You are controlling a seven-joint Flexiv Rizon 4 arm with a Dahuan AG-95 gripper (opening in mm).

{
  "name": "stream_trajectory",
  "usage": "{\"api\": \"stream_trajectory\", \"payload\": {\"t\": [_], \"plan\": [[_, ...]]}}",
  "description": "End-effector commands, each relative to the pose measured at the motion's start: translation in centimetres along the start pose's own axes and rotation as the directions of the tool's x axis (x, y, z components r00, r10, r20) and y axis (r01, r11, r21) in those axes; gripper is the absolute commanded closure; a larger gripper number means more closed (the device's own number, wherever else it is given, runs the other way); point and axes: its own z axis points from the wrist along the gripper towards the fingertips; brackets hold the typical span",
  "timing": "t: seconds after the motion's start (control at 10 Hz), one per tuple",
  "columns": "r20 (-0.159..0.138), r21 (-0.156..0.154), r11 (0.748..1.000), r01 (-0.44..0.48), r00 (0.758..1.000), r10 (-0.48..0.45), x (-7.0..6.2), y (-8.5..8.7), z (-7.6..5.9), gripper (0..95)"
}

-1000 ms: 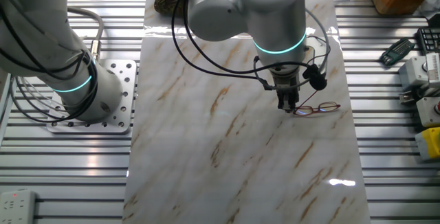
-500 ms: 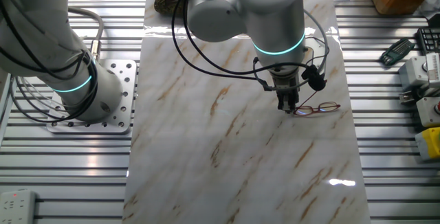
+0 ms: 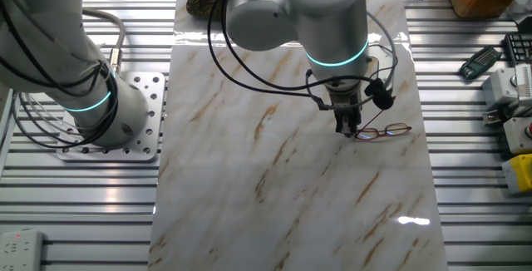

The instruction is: Unfold the leg of the glasses (with one hand)

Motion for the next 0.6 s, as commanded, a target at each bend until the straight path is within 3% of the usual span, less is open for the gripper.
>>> {"api": "stream_trajectory", "payload": {"t": [0.1, 0.6], "plan": [[0.0, -0.001, 1.0, 0.001, 1.0, -0.001, 0.02, 0.0, 0.11, 76.0], [0.004, -0.001, 1.0, 0.006, 1.0, -0.006, 0.07, 0.0, 0.38, 76.0]]}}
